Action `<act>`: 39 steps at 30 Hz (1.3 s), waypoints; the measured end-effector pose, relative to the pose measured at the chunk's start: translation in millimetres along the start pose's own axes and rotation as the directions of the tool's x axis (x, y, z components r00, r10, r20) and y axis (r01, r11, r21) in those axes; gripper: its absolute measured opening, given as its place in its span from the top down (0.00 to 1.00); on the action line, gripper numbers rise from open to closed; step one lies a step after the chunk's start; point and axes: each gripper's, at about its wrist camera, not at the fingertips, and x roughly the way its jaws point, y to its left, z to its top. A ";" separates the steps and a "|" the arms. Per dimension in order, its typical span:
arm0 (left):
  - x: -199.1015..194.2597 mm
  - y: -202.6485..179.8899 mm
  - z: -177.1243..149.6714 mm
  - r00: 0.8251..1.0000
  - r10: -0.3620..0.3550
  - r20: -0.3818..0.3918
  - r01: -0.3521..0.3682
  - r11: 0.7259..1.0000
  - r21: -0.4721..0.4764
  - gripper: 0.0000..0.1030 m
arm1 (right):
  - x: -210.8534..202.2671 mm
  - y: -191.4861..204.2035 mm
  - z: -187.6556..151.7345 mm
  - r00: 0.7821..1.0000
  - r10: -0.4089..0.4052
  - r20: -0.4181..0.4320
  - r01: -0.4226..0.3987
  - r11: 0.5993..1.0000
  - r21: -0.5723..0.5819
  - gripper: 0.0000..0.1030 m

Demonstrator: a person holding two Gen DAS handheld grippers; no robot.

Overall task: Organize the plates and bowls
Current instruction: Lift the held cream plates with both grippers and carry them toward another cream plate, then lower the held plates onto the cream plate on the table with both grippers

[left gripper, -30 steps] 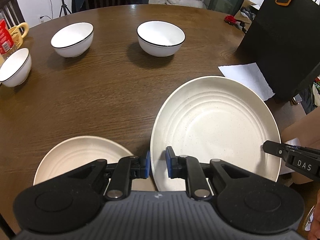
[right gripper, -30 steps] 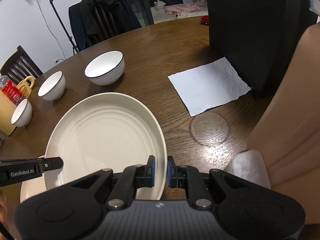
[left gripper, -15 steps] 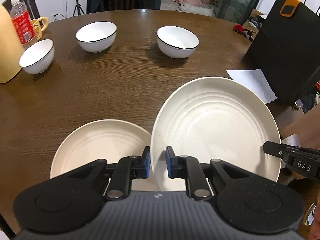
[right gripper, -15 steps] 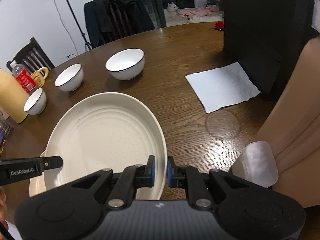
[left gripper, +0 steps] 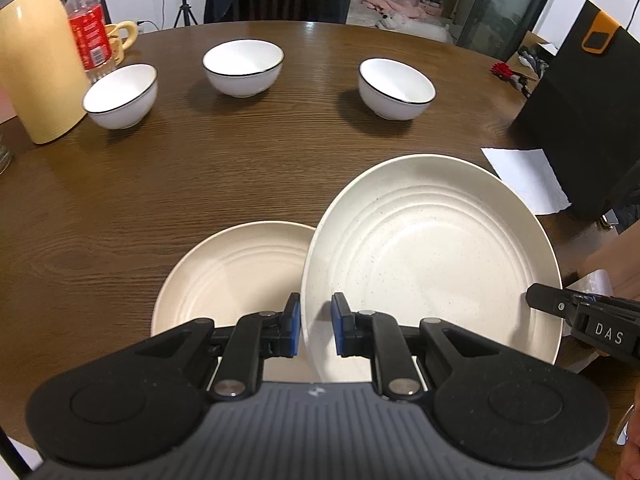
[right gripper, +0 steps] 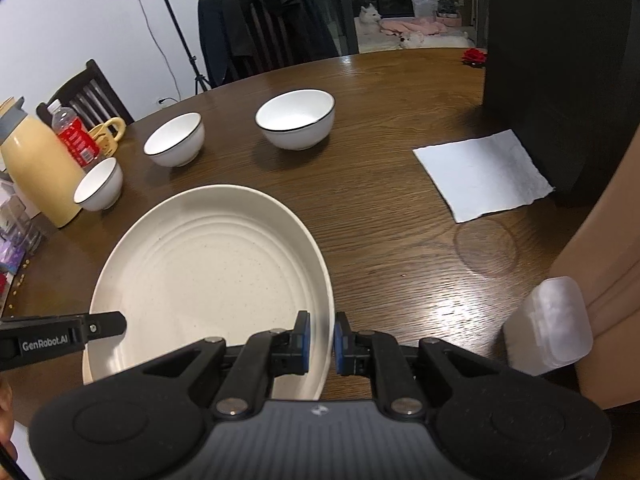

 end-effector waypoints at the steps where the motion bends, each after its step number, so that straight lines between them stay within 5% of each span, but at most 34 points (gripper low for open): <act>1: -1.0 2.4 -0.2 1.000 0.002 0.000 -0.002 1.000 -0.002 0.85 | -0.1 2.6 -0.2 1.000 0.003 -0.001 -0.003 1.000 -0.002 0.89; 39: 9.2 82.4 -6.4 0.997 0.052 -0.054 -0.055 0.997 -0.054 0.85 | 39.4 81.0 -9.8 0.997 0.035 -0.075 -0.039 0.998 -0.047 0.89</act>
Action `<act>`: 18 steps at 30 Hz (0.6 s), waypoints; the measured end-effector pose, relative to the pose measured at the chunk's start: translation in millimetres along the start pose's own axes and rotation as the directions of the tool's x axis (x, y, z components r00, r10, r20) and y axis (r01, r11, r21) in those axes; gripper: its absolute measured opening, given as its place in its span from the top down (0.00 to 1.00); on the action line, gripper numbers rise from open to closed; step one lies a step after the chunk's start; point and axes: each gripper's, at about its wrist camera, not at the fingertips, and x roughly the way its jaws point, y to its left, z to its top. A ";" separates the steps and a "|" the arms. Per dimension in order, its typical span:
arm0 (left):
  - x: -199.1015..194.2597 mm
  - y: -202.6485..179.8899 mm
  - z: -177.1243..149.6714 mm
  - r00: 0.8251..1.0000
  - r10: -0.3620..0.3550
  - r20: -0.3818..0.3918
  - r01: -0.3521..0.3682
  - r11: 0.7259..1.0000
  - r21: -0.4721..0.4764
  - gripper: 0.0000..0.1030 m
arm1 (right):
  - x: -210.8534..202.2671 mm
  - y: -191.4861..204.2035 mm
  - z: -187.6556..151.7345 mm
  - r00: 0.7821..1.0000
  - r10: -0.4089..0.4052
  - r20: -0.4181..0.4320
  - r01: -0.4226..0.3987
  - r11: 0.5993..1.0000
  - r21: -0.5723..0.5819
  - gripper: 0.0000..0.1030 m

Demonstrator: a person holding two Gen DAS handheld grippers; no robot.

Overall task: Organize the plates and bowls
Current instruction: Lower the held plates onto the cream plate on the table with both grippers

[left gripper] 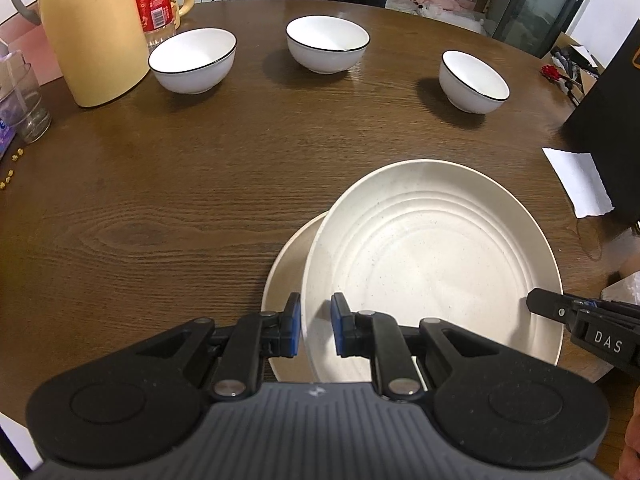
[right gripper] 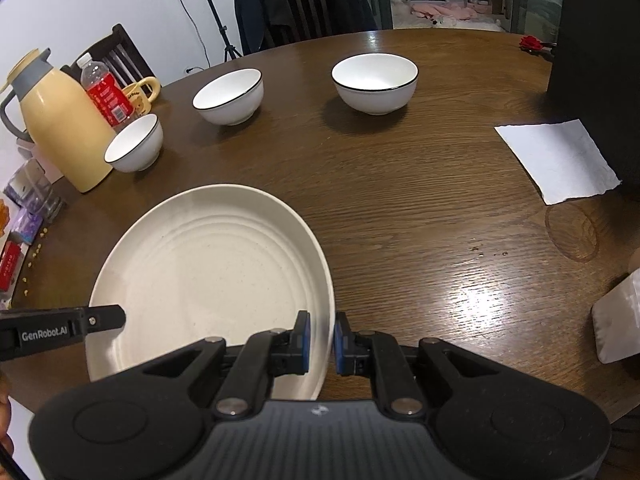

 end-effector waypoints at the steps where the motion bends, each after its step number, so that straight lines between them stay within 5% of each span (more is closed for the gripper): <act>1: 1.0 1.3 -0.3 1.000 0.002 -0.001 -0.002 1.000 -0.001 0.85 | 1.1 1.6 0.3 1.000 -0.001 -0.002 0.001 1.000 -0.003 0.89; 18: 13.6 13.3 -3.8 1.000 0.013 -0.010 -0.013 1.000 -0.009 0.85 | 17.7 16.8 2.1 1.000 -0.016 -0.026 0.014 0.999 -0.045 0.89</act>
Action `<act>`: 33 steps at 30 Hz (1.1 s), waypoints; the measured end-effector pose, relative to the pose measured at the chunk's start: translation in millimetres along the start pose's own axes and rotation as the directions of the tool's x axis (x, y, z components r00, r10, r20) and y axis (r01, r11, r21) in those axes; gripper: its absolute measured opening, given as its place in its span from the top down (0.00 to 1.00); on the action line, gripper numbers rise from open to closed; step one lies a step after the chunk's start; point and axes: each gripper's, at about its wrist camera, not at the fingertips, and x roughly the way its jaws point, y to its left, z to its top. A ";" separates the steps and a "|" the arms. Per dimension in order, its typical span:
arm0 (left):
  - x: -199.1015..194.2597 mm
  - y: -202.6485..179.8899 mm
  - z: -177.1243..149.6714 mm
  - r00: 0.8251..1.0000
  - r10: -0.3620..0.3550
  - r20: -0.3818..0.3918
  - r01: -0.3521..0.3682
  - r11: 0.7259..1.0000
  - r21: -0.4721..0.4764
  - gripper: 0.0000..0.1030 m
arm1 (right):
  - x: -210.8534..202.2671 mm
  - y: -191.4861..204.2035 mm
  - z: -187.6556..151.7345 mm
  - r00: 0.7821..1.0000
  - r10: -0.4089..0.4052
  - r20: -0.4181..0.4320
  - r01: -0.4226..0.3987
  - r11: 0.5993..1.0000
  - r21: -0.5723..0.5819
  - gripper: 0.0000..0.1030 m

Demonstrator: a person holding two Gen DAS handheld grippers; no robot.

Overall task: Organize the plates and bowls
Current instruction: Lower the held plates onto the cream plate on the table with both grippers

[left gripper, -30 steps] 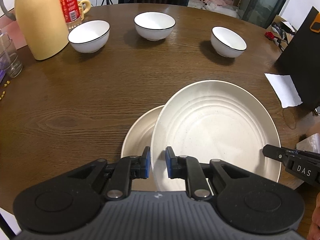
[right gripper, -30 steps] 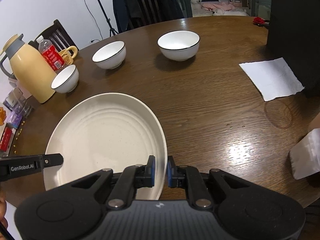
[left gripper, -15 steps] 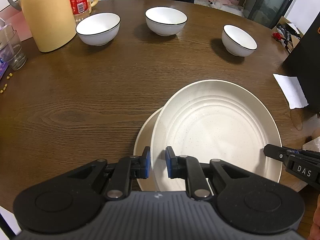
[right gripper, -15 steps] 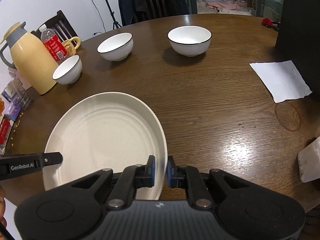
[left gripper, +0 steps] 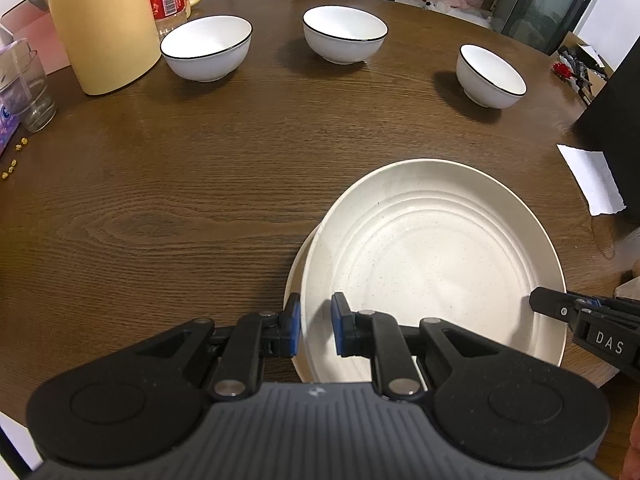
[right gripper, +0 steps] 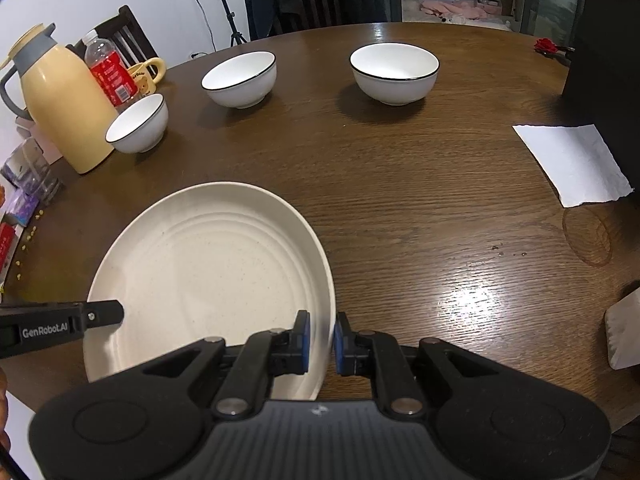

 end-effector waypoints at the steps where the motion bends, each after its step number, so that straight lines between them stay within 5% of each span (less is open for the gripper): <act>1: 0.2 -0.2 -0.4 1.000 0.001 0.000 -0.001 1.000 0.000 0.85 | 0.1 0.8 -0.4 1.000 -0.001 0.001 0.001 1.000 -0.003 0.89; 33: 21.5 -1.6 -6.8 0.999 0.031 -0.009 -0.031 0.998 0.049 0.85 | 16.1 22.2 -7.1 0.997 -0.076 0.016 0.077 0.991 -0.105 0.87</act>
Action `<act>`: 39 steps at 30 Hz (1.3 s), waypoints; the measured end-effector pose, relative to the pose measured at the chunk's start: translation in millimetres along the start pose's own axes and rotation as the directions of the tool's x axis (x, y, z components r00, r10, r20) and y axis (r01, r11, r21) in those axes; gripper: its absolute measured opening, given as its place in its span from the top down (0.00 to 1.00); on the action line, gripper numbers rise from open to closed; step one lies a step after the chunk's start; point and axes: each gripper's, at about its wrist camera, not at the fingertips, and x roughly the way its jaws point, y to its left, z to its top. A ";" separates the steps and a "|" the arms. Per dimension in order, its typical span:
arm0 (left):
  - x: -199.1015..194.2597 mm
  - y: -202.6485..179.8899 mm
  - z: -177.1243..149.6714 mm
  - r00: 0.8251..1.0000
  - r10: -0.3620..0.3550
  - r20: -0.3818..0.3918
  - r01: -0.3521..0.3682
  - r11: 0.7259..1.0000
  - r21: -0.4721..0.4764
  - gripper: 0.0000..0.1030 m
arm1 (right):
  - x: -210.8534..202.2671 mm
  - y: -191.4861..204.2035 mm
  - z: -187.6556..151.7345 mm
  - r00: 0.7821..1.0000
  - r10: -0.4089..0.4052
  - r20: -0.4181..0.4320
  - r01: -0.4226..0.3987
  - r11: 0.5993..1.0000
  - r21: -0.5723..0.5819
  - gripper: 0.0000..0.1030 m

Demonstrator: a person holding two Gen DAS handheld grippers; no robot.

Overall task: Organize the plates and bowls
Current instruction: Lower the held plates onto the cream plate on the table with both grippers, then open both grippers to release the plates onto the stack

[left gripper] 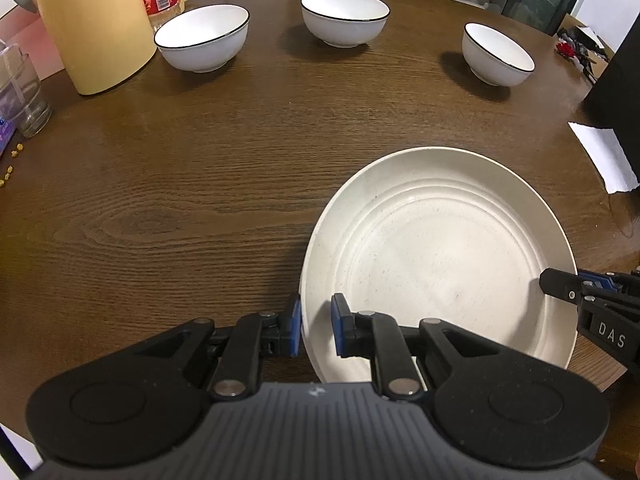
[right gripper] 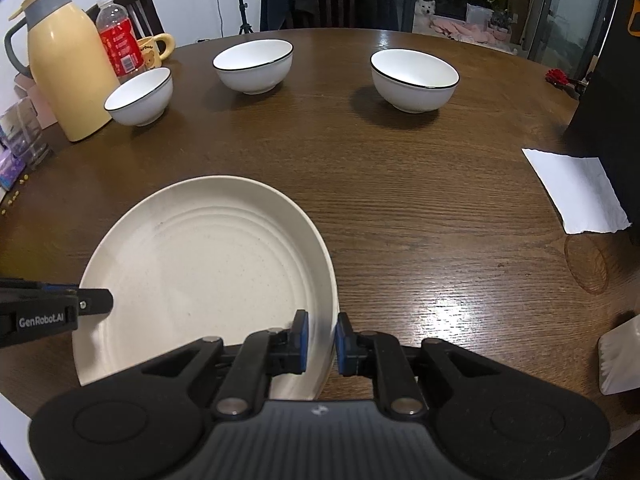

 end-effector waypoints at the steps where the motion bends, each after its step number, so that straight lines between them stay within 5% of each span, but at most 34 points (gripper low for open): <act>1: -0.1 -0.7 -0.3 1.000 0.001 0.000 -0.001 1.000 0.001 0.85 | 0.6 0.0 -0.1 1.000 -0.001 -0.001 0.001 1.000 0.000 0.87; 39: 2.0 -13.8 -1.4 0.999 0.054 0.001 -0.054 0.998 0.043 0.85 | 17.1 15.5 -4.4 0.996 -0.084 -0.006 0.083 0.993 -0.083 0.86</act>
